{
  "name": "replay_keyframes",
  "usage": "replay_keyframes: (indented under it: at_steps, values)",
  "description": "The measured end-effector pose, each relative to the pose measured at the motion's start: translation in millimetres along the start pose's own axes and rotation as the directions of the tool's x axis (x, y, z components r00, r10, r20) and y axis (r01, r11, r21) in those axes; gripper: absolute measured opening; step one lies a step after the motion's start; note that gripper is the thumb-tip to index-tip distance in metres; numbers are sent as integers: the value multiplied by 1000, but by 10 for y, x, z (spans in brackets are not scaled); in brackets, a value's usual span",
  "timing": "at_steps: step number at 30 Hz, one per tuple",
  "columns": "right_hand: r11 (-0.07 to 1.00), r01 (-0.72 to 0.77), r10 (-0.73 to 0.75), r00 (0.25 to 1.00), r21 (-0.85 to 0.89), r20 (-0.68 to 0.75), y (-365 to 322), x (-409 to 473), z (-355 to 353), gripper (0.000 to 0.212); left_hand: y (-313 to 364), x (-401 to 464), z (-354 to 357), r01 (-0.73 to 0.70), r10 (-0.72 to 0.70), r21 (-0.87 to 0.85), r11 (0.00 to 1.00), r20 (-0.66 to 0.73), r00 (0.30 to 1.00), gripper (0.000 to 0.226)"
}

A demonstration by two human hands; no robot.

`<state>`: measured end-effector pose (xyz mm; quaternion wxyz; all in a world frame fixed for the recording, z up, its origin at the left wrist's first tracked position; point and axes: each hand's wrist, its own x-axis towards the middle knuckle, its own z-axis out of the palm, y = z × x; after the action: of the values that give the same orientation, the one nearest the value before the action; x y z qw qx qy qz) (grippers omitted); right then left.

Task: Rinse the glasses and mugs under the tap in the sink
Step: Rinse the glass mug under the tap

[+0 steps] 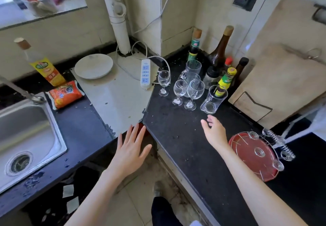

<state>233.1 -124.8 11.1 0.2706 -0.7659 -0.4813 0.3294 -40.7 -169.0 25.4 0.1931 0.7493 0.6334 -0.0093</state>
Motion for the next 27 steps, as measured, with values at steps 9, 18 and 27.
replay_keyframes:
  at_steps: [9, 18, 27]
  values:
    - [849, -340, 404, 911, 404, -80, -118, 1162, 301, 32, -124, 821, -238, 29, -29, 10, 1000, 57, 998, 70]
    - [663, -281, 464, 881, 694, -87, -95, 1237, 374, 20, -202, 1007, -205, 17, -17, -1, 1000, 62, 998, 92]
    - [840, -190, 310, 937, 508, -162, 132, 552, 193, 27, -185, 810, -314, -51, 51, -43, 998, 15, 999, 82]
